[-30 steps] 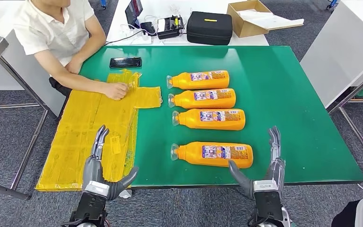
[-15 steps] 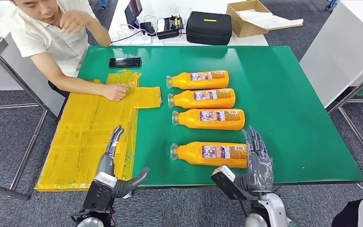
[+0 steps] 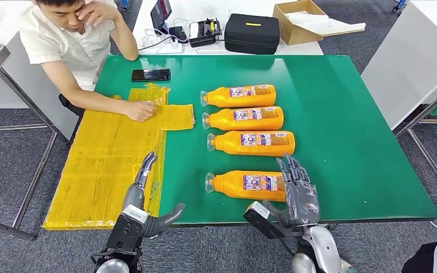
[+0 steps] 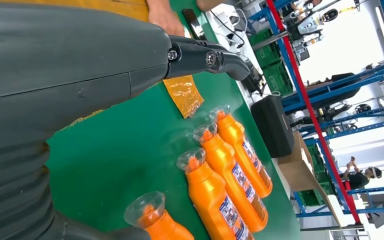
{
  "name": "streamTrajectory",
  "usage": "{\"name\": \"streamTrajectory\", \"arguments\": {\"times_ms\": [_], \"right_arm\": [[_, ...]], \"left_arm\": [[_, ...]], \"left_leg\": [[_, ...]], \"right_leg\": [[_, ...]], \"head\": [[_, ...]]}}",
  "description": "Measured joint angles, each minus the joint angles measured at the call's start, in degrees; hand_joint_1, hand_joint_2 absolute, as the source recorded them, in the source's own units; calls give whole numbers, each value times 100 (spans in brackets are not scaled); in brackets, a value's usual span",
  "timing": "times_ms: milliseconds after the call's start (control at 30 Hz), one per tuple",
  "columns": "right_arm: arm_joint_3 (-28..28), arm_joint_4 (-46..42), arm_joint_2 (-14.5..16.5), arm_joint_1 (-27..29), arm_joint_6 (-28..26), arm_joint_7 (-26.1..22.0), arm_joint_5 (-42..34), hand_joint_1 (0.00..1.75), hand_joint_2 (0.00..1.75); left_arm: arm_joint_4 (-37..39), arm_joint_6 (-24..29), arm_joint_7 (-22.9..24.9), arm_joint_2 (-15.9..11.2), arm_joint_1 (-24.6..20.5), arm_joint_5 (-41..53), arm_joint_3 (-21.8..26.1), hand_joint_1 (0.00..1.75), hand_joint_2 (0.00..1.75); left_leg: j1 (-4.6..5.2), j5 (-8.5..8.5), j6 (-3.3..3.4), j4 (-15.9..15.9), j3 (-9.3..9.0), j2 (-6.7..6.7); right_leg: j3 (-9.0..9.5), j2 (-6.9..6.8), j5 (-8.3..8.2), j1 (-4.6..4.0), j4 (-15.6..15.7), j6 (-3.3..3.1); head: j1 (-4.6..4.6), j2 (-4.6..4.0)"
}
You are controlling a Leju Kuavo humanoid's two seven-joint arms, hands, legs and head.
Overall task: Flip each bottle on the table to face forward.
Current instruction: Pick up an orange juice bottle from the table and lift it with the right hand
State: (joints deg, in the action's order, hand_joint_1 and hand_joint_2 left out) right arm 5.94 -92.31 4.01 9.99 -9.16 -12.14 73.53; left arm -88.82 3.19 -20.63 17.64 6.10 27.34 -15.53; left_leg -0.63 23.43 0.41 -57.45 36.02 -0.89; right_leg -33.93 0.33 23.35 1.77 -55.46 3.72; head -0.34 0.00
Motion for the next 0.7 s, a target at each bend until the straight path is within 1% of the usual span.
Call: {"name": "streamTrajectory", "arguments": {"times_ms": [333,700], "right_arm": [[110,138,-84,-5,0,12,0,0,175],[121,185,-99,-9,0,12,0,0,175]], "left_arm": [[12,1,0,-2,-9,0,-10,0,175],[14,1,2,-4,-10,0,-12,0,175]], "left_leg": [[0,0,0,0,0,0],[0,0,0,0,0,0]], "right_leg": [[-1,0,0,-1,0,0],[0,0,0,0,0,0]], "head": [[-1,0],[-1,0]]}}
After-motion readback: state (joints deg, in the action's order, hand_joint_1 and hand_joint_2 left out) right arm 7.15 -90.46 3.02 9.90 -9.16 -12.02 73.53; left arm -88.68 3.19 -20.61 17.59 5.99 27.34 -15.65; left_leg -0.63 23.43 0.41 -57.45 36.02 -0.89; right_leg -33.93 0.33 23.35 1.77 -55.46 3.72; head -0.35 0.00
